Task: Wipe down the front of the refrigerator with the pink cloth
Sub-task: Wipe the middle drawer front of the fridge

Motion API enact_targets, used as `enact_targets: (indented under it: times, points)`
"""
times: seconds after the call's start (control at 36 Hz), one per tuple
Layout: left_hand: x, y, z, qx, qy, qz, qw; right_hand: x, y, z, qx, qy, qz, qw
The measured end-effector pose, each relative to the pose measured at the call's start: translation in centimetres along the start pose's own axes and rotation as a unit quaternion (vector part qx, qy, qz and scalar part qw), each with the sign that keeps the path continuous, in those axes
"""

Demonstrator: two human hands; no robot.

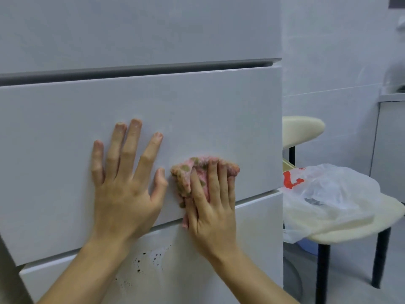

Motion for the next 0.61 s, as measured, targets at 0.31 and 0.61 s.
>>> enact_targets:
  times: [0.31,0.61]
  points:
    - [2.5,1.5,-1.5,0.029,-0.014,0.028,0.999,2.0,2.0,12.0,-0.084,-0.017,0.009,0.996]
    - [7.5,2.4,-3.5,-0.005,0.073,0.049,0.996,7.5,-0.8,5.1,-0.011,0.035,0.023,0.999]
Point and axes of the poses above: each hand's wrist, its own z-axis towards the middle knuckle, its own y-axis out of the back of the hand, x = y × z, the point moved 4 cm from there along z, towards the middle knuckle, and after that the axes turned 6 degrees about x, right-handed, at the moved point
